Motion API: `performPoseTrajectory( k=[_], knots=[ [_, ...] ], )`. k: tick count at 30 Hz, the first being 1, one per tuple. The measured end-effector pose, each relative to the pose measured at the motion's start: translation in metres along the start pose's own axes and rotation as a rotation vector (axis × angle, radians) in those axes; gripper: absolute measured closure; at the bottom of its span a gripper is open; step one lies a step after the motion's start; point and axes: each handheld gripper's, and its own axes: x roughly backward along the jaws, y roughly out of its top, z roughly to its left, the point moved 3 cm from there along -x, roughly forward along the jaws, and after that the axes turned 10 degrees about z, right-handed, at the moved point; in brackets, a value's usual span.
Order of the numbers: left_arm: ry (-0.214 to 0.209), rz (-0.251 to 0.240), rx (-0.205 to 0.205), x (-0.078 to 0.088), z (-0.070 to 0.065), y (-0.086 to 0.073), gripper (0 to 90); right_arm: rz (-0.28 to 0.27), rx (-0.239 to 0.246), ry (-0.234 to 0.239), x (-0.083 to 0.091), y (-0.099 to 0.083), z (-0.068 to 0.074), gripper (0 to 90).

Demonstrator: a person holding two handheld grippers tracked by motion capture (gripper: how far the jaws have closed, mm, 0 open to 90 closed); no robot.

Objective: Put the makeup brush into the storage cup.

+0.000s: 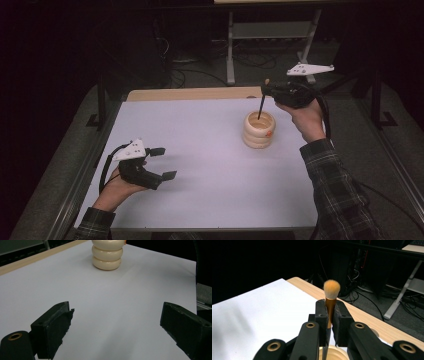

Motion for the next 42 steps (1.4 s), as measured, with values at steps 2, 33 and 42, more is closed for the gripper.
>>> performPoseTrajectory(
  k=[2, 33, 42],
  knots=[
    [0.0, -0.001, -0.001, 0.0, 0.0, 0.0, 8.9, 0.002, -0.004, -0.004, -0.002, -0.001, -0.001, 82.8],
    [-0.006, 0.002, -0.003, -0.001, -0.001, 0.0, 9.0, 0.062, -0.044, -0.022, -0.029, -0.031, -0.013, 82.6],
    [-0.006, 0.003, -0.002, 0.0, 0.0, 0.0, 9.0, 0.076, -0.055, -0.023, -0.033, -0.036, -0.015, 82.3]
  ],
)
